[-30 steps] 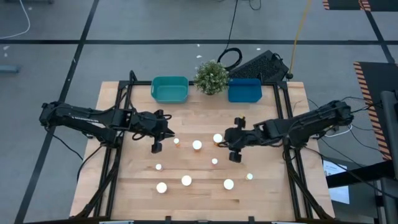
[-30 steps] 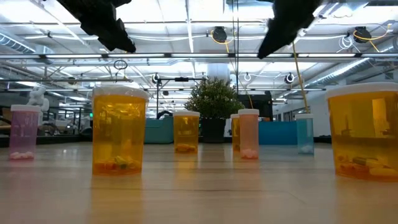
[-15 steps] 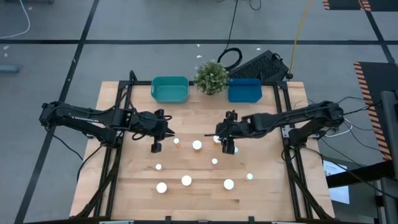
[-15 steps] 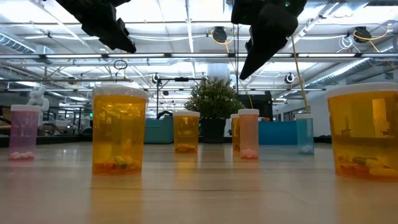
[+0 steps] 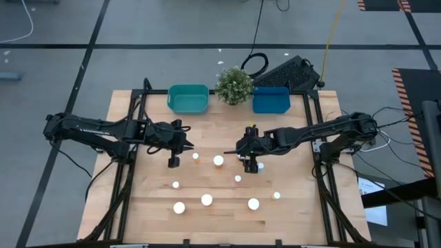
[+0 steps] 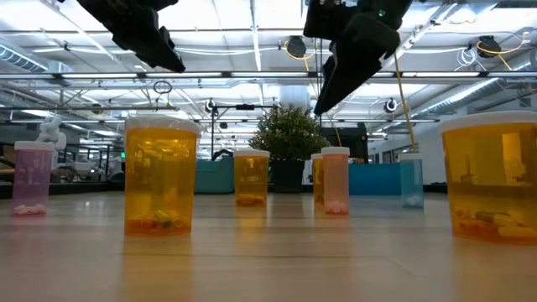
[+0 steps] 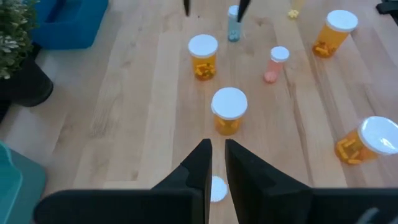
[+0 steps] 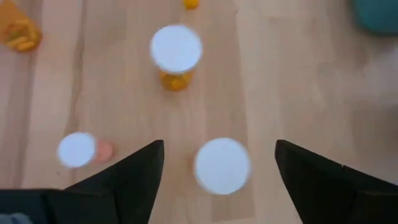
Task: Pick and place medicine bottles into bin by pill shape (circle, oval)
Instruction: Put the large orange pill bottle into the blue bin
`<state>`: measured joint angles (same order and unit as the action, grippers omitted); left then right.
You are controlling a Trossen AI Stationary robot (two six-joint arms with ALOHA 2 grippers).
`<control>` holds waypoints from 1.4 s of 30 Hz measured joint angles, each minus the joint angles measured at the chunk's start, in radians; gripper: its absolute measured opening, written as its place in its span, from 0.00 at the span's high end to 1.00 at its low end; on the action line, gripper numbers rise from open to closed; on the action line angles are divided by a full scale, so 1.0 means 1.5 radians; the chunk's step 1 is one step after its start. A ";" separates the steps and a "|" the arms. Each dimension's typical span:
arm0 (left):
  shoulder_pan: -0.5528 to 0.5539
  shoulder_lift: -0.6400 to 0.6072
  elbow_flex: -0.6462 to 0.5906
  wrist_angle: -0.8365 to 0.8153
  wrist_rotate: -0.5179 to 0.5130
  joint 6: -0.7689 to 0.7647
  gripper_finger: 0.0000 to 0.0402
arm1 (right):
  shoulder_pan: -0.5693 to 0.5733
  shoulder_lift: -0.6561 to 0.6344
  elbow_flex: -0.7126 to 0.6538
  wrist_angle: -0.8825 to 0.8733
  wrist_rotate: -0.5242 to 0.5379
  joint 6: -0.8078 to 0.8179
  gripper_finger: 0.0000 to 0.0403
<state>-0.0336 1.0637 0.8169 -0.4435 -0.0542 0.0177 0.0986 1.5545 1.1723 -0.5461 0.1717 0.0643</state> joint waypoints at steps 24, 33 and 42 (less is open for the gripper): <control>0.019 0.000 -0.001 0.007 0.000 0.005 0.88 | -0.059 0.089 -0.002 0.024 -0.048 -0.018 0.18; 0.019 0.000 -0.001 0.019 0.001 0.009 0.88 | -0.069 0.087 -0.002 0.013 -0.074 0.023 0.24; 0.019 0.000 -0.001 0.020 0.001 0.021 0.88 | -0.078 0.089 -0.002 0.013 -0.082 0.054 0.29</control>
<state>-0.0048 1.0637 0.8162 -0.4142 -0.0532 0.0488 -0.0189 1.6878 1.1687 -0.5266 0.0487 0.1452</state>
